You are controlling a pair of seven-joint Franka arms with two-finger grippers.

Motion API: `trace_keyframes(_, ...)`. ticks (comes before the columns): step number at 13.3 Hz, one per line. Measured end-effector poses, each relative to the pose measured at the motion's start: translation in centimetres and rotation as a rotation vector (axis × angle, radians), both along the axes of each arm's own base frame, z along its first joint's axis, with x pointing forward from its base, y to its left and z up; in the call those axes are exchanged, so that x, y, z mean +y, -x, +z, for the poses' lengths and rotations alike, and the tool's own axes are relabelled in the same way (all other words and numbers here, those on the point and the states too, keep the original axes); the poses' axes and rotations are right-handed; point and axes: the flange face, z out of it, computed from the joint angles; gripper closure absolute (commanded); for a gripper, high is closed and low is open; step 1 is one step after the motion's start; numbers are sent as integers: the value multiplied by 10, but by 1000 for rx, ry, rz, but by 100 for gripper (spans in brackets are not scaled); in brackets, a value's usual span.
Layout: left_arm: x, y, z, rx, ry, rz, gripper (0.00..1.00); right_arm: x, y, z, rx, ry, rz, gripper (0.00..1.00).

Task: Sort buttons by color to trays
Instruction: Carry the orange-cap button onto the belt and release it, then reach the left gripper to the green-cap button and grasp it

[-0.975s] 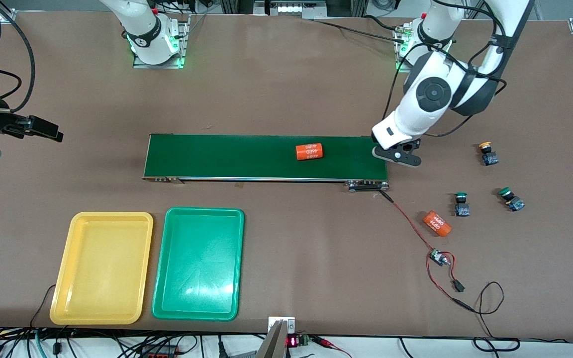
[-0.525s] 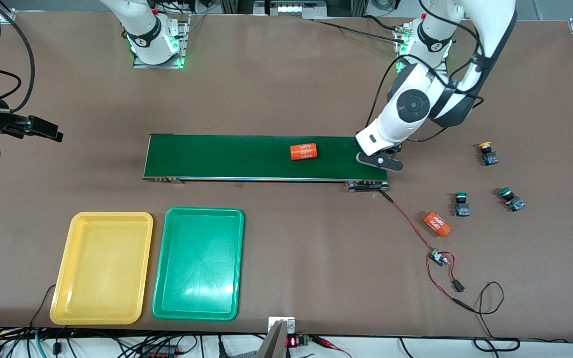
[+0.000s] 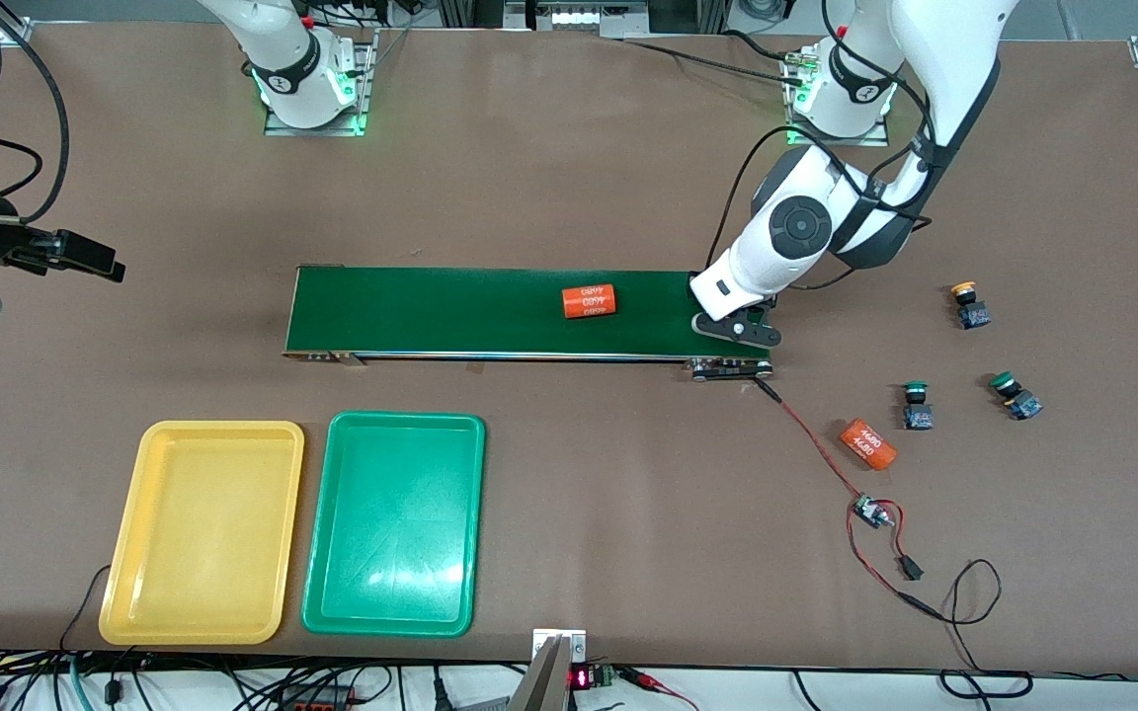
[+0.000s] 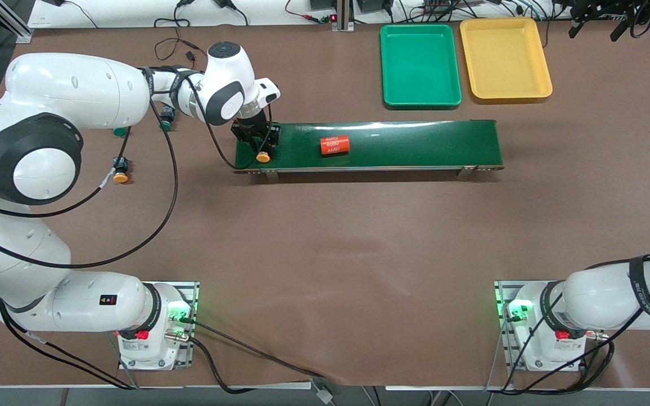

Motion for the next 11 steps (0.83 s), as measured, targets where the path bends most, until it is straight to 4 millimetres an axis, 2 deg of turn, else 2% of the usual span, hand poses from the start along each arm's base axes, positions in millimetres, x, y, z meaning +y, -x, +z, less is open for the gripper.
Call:
trace_keyframes(2,8,-16,11,-29,8,28,0,0,0,0,0,0,0,0)
trace_keyframes(3,21,-28,18,-48,7,59,0,0,0,0,1,0,0,0)
trace_keyframes(4,42,-43,25,-66,3,101,0,0,0,0,1,0,0,0)
trace_keyframes(6,97,-72,37,-99,-14,200,0,0,0,-1,2,0,0,0)
trace_keyframes(8,135,-90,44,-121,-28,268,0,0,0,-1,3,0,0,0)
trace_keyframes(9,144,-94,46,-127,-32,284,0,0,-1,-2,4,0,1,0)
trace_keyframes(11,145,-95,47,-127,-33,285,0,0,-1,-2,5,-1,1,0)
